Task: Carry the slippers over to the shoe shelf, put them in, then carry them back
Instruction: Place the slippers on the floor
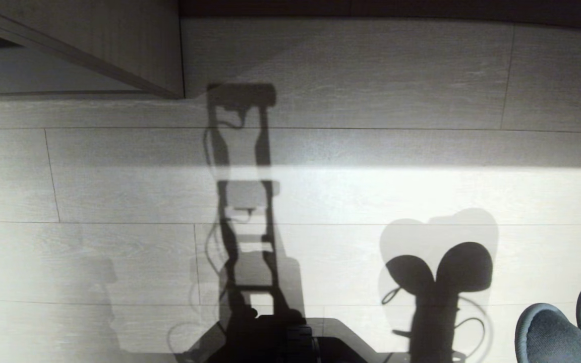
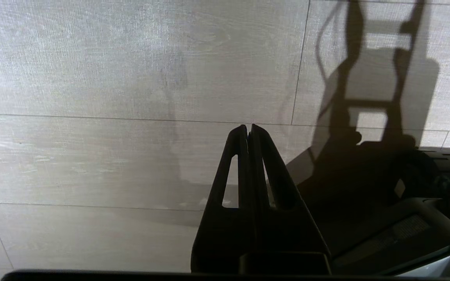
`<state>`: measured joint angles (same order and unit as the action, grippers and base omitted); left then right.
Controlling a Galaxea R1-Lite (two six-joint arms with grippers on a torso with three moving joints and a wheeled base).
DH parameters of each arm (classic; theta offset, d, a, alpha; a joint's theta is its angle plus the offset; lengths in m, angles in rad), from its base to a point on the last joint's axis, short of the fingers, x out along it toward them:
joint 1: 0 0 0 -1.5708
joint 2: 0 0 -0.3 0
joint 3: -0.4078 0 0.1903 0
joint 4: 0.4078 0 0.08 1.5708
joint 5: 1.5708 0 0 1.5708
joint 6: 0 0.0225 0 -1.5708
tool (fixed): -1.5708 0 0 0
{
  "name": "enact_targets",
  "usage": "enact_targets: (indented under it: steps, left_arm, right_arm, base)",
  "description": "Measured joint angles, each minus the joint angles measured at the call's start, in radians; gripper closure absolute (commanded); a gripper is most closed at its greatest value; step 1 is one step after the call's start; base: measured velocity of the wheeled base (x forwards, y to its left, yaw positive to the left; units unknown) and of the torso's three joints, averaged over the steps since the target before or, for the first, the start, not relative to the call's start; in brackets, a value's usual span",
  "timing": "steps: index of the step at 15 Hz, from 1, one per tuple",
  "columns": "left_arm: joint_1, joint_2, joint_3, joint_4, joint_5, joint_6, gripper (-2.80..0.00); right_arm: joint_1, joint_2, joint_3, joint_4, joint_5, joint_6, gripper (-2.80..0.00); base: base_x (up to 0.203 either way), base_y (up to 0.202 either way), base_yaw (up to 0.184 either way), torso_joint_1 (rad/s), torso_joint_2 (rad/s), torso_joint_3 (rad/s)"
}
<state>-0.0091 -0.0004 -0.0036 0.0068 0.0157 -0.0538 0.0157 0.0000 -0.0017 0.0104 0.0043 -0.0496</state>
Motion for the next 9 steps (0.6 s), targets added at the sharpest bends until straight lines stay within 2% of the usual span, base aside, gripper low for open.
enact_targets:
  steps: [9]
  left_arm:
    - [0.0, 0.0, 0.004, -0.008, -0.001, -0.001, 0.0]
  right_arm:
    - [0.0, 0.0, 0.0, 0.0, 0.0, 0.0, 0.0]
  base:
    - [0.0, 0.0, 0.0, 0.0, 0.0, 0.0]
